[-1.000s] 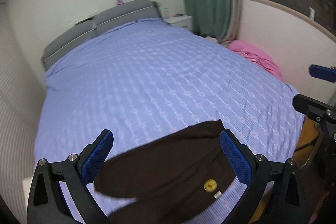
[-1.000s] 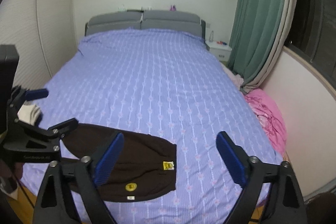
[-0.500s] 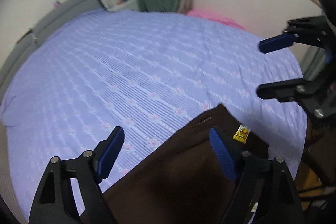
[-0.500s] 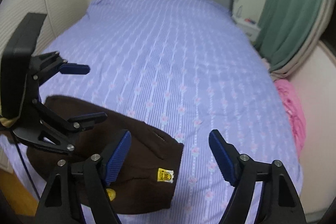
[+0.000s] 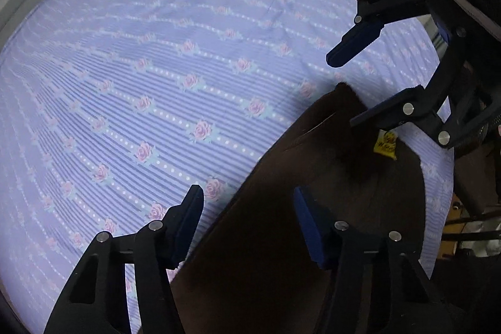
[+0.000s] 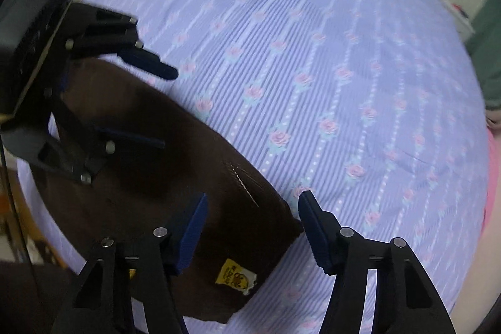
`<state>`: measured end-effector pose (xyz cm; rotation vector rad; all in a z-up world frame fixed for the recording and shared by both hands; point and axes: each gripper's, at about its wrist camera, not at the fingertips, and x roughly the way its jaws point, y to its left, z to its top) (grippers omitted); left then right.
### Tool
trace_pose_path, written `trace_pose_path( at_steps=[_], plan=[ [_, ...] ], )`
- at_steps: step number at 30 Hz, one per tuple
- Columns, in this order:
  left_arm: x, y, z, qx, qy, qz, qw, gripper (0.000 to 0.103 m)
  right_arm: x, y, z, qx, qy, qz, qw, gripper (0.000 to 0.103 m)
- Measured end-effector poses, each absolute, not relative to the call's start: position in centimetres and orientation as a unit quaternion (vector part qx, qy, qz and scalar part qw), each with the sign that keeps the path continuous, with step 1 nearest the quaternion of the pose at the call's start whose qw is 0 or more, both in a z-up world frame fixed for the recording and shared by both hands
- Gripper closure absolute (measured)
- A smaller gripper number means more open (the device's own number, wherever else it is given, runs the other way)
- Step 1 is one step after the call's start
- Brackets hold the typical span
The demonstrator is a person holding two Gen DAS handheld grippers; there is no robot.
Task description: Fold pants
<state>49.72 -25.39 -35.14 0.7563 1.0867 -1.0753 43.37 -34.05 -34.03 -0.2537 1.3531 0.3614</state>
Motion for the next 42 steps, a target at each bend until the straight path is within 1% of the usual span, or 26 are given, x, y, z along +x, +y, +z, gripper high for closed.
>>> trace_pose_path(
  at_steps=[5, 7, 11, 13, 14, 15, 16, 17, 18, 19, 20, 21, 24, 30, 35, 39, 42],
  plan=[
    [50.8, -25.0, -36.9, 0.323, 0.501, -0.482, 0.642, 0.047, 44.8, -33.3, -35.8, -0.134, 0.641, 0.200, 0.729, 0.047],
    [50.8, -25.0, -37.5, 0.324, 0.507, -0.486, 0.634, 0.053, 45.5, -32.9, -36.6, -0.141, 0.641, 0.211, 0.724, 0.048],
    [50.6, -24.8, -39.1, 0.332, 0.516, -0.494, 0.616, 0.058, 46.1, -32.3, -38.0, -0.154, 0.652, 0.231, 0.706, 0.048],
    [50.5, -24.8, -39.7, 0.336, 0.516, -0.490, 0.617, 0.065, 46.4, -32.0, -39.2, -0.163, 0.659, 0.233, 0.696, 0.049],
    [50.6, -24.8, -39.9, 0.338, 0.513, -0.485, 0.622, 0.066, 46.5, -31.9, -40.0, -0.167, 0.664, 0.232, 0.691, 0.056],
    [50.6, -24.8, -40.1, 0.335, 0.516, -0.484, 0.623, 0.068, 46.6, -31.9, -40.4, -0.168, 0.667, 0.230, 0.689, 0.059],
    [50.6, -24.7, -40.3, 0.333, 0.518, -0.483, 0.623, 0.070, 46.8, -32.0, -40.8, -0.165, 0.670, 0.225, 0.688, 0.060],
    [50.5, -24.7, -40.5, 0.332, 0.520, -0.481, 0.623, 0.071, 46.9, -32.1, -41.2, -0.158, 0.672, 0.222, 0.688, 0.064],
    [50.4, -24.5, -40.6, 0.332, 0.521, -0.480, 0.623, 0.074, 46.9, -32.2, -41.3, -0.151, 0.673, 0.221, 0.690, 0.070],
    [50.3, -24.4, -40.6, 0.331, 0.521, -0.480, 0.624, 0.078, 47.0, -32.3, -41.2, -0.145, 0.672, 0.221, 0.692, 0.074],
    [50.2, -24.2, -40.5, 0.328, 0.518, -0.481, 0.627, 0.079, 46.9, -32.4, -41.1, -0.139, 0.668, 0.221, 0.697, 0.081],
    [50.1, -24.0, -40.3, 0.323, 0.516, -0.482, 0.630, 0.082, 46.7, -32.3, -41.0, -0.137, 0.662, 0.223, 0.702, 0.085],
    [49.7, -22.9, -38.9, 0.302, 0.513, -0.486, 0.639, 0.084, 45.6, -31.9, -39.9, -0.152, 0.643, 0.228, 0.715, 0.088],
    [46.7, -21.4, -34.5, 0.295, 0.486, -0.479, 0.669, 0.084, 41.9, -31.1, -35.8, -0.209, 0.578, 0.230, 0.754, 0.089],
    [43.4, -21.0, -31.0, 0.285, 0.466, -0.472, 0.692, 0.084, 37.2, -29.9, -33.2, -0.281, 0.507, 0.217, 0.785, 0.089],
    [40.3, -20.3, -29.8, 0.285, 0.454, -0.471, 0.701, 0.084, 33.4, -29.9, -30.7, -0.333, 0.459, 0.202, 0.799, 0.090],
    [37.9, -20.0, -29.5, 0.271, 0.460, -0.469, 0.704, 0.084, 30.4, -28.8, -30.3, -0.381, 0.417, 0.192, 0.802, 0.089]
  ],
)
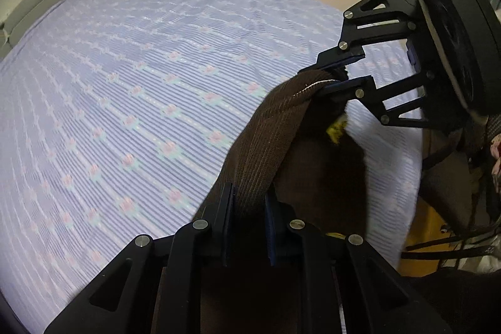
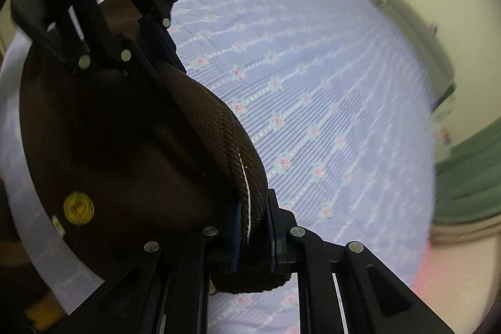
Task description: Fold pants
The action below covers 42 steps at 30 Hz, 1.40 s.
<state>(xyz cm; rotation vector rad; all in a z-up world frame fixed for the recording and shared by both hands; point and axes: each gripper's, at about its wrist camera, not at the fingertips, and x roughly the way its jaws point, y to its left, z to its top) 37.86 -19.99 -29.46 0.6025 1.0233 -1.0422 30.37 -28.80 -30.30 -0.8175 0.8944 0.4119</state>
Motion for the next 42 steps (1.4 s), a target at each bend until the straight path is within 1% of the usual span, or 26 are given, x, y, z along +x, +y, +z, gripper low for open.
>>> trace_pose_path(
  at_steps=[4, 8, 9, 13, 20, 23, 24, 28, 32, 35, 39, 41, 42],
  plan=[
    [34.1, -19.9, -30.0, 0.273, 0.463, -0.468, 0.701, 0.085, 26.0, -27.8, -30.1, -0.427, 0.374, 0.184, 0.802, 0.089],
    [30.8, -19.9, -31.0, 0.267, 0.479, -0.472, 0.691, 0.085, 24.6, -26.4, -32.6, -0.454, 0.363, 0.190, 0.791, 0.089],
    [29.8, -20.1, -31.6, 0.270, 0.482, -0.471, 0.688, 0.085, 24.5, -26.4, -34.5, -0.458, 0.367, 0.194, 0.787, 0.089],
    [27.3, -21.0, -33.6, 0.280, 0.489, -0.475, 0.676, 0.085, 22.8, -26.8, -36.1, -0.456, 0.390, 0.205, 0.773, 0.089],
    [23.6, -21.2, -36.7, 0.308, 0.484, -0.480, 0.664, 0.085, 23.4, -27.0, -38.5, -0.439, 0.430, 0.213, 0.760, 0.089],
    [22.5, -21.2, -37.8, 0.319, 0.474, -0.475, 0.669, 0.085, 22.4, -27.7, -40.4, -0.434, 0.440, 0.213, 0.757, 0.089],
    [22.3, -21.2, -38.4, 0.319, 0.474, -0.471, 0.672, 0.085, 20.5, -27.8, -40.9, -0.432, 0.443, 0.211, 0.757, 0.089],
    [22.0, -21.4, -40.2, 0.317, 0.479, -0.457, 0.679, 0.084, 20.4, -27.8, -42.5, -0.422, 0.456, 0.200, 0.757, 0.089],
    [21.4, -21.3, -41.0, 0.327, 0.469, -0.454, 0.683, 0.084, 20.3, -27.7, -43.4, -0.419, 0.460, 0.191, 0.759, 0.086],
    [21.1, -21.3, -40.0, 0.330, 0.467, -0.454, 0.683, 0.084, 19.9, -27.4, -43.2, -0.428, 0.455, 0.189, 0.758, 0.076],
    [21.2, -20.8, -37.9, 0.317, 0.469, -0.450, 0.690, 0.081, 19.6, -27.8, -41.3, -0.421, 0.453, 0.179, 0.765, 0.073],
    [21.3, -20.4, -36.6, 0.311, 0.467, -0.448, 0.696, 0.073, 19.7, -28.2, -40.0, -0.412, 0.453, 0.169, 0.772, 0.072],
    [21.3, -20.1, -35.5, 0.305, 0.465, -0.446, 0.702, 0.065, 19.8, -28.4, -39.3, -0.407, 0.452, 0.164, 0.777, 0.070]
  ],
)
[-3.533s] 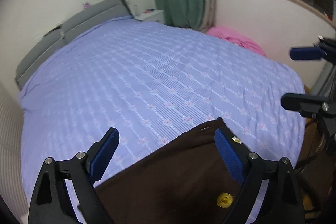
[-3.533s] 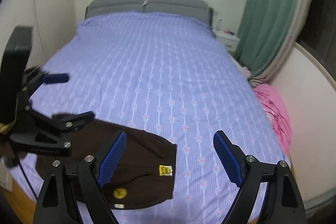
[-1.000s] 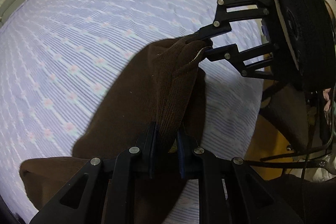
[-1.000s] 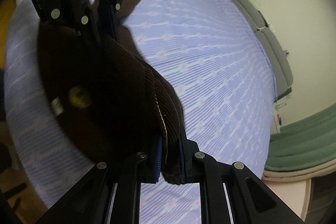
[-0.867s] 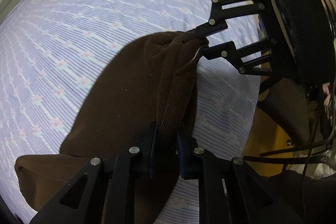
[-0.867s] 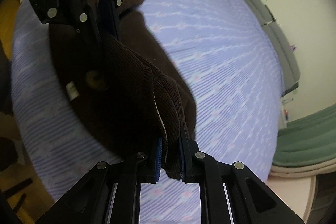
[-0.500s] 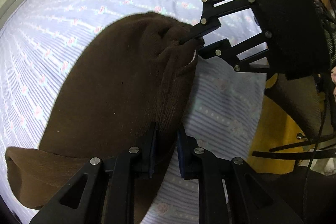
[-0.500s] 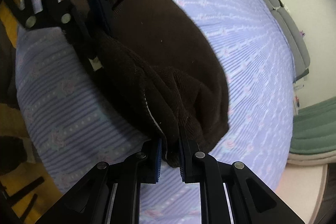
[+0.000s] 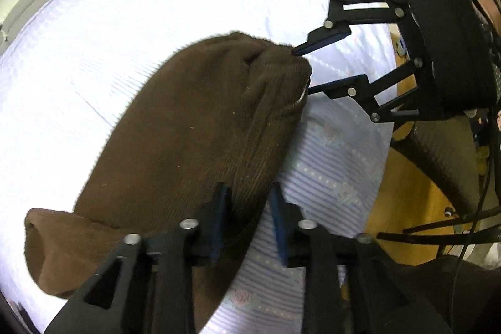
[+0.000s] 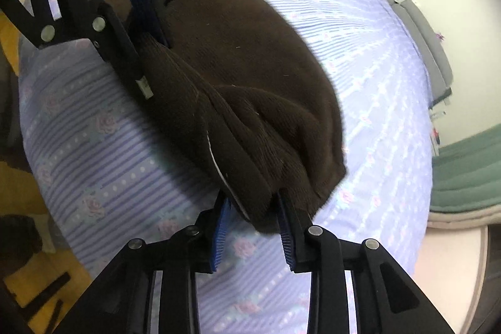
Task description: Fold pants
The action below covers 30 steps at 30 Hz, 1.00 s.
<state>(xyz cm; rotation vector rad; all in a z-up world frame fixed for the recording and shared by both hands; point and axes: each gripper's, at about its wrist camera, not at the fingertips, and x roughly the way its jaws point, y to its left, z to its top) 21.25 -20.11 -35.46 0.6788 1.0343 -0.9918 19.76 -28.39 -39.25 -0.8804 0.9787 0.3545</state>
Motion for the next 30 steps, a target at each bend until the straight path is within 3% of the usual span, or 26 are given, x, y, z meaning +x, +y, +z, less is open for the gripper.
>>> trace_pose_path(
  at_steps=[1, 3, 10, 16, 25, 30],
  plan=[
    [21.3, -19.9, -35.0, 0.301, 0.463, -0.445, 0.705, 0.057, 19.9, -28.6, -38.5, -0.402, 0.451, 0.159, 0.781, 0.069],
    [21.1, -19.2, -33.2, 0.291, 0.457, -0.447, 0.712, 0.054, 20.1, -28.7, -36.8, -0.387, 0.450, 0.153, 0.790, 0.068],
    [23.3, -15.8, -29.1, 0.278, 0.445, -0.444, 0.727, 0.053, 21.9, -27.1, -31.5, -0.332, 0.440, 0.165, 0.818, 0.063],
    [32.2, -7.9, -27.2, 0.280, 0.438, -0.377, 0.766, 0.053, 27.5, -23.9, -29.3, -0.244, 0.447, 0.203, 0.836, 0.063],
    [43.3, 2.3, -29.2, 0.235, 0.460, -0.289, 0.806, 0.054, 38.1, -15.4, -30.0, -0.100, 0.470, 0.270, 0.834, 0.063],
    [46.1, 5.7, -30.3, 0.180, 0.474, -0.249, 0.825, 0.053, 43.4, -10.5, -33.6, -0.051, 0.540, 0.306, 0.782, 0.063]
  ],
)
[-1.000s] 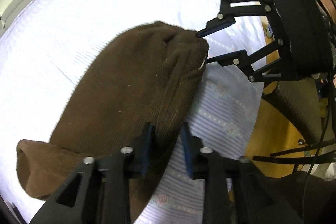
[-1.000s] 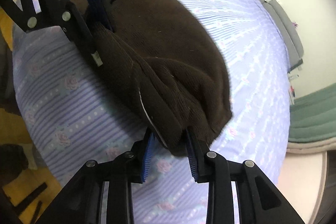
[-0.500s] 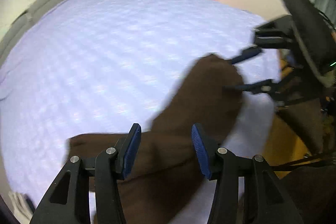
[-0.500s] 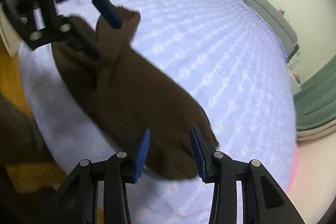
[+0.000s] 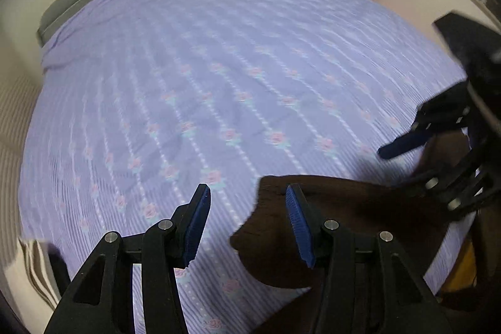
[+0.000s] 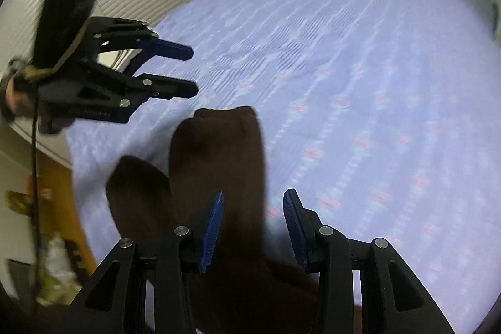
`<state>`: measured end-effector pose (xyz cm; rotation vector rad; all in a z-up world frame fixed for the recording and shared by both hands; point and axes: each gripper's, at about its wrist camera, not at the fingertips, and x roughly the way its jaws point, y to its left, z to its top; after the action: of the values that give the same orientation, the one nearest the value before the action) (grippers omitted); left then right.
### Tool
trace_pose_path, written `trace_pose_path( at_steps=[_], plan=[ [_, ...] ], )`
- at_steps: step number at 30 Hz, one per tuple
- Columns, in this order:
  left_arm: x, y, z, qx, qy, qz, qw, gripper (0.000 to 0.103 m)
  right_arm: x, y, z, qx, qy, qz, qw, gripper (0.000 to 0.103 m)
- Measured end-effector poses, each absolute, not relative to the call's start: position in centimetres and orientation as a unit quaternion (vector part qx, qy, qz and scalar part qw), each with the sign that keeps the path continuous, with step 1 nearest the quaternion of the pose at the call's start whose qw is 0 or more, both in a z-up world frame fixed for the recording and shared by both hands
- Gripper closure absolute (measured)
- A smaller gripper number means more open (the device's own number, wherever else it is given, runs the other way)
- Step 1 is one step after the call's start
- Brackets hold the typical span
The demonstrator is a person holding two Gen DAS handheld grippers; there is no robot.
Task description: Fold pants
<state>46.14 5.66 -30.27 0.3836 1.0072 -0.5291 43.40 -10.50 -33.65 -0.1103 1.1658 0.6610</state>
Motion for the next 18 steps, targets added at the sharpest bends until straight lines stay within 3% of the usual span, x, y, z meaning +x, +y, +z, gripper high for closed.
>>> trace_pose_path(
  at_steps=[11, 14, 18],
  plan=[
    [48.1, 10.2, -31.4, 0.060, 0.492, -0.158, 0.854, 0.053, 51.7, -7.2, -40.5, 0.016, 0.656, 0.311, 0.688, 0.062],
    [47.3, 11.5, -30.6, 0.044, 0.489, -0.141, 0.860, 0.053, 51.5, -7.5, -40.4, 0.028, 0.658, 0.317, 0.682, 0.090],
    [45.1, 13.6, -28.4, 0.034, 0.478, -0.117, 0.870, 0.053, 48.9, -7.1, -36.0, 0.011, 0.607, 0.346, 0.715, 0.090]
  ],
)
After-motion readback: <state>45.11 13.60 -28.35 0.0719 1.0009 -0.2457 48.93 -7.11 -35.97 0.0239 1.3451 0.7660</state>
